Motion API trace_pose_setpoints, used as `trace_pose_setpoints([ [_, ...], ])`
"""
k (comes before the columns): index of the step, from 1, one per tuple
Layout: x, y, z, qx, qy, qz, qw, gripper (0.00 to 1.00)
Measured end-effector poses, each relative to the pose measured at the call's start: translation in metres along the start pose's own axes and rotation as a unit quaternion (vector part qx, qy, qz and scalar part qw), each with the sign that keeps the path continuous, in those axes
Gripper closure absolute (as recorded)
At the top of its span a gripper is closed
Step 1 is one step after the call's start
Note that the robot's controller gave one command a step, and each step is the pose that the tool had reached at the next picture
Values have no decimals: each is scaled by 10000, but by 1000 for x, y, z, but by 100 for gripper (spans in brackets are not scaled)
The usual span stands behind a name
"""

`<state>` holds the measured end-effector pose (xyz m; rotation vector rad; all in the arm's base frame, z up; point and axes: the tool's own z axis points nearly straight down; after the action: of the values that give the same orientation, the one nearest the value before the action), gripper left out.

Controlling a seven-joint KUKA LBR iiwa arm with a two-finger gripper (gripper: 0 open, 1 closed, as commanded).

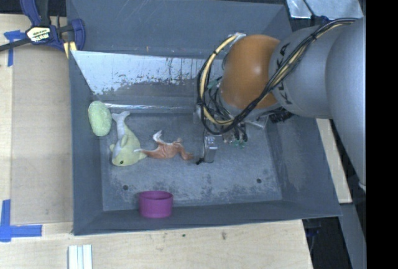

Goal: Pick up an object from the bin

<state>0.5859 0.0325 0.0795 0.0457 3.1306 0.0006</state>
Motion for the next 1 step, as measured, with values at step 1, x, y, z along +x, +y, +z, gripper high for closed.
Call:
trace_pose_setpoints([
  [1,-7,15,-12,1,48,170,9998,0],
])
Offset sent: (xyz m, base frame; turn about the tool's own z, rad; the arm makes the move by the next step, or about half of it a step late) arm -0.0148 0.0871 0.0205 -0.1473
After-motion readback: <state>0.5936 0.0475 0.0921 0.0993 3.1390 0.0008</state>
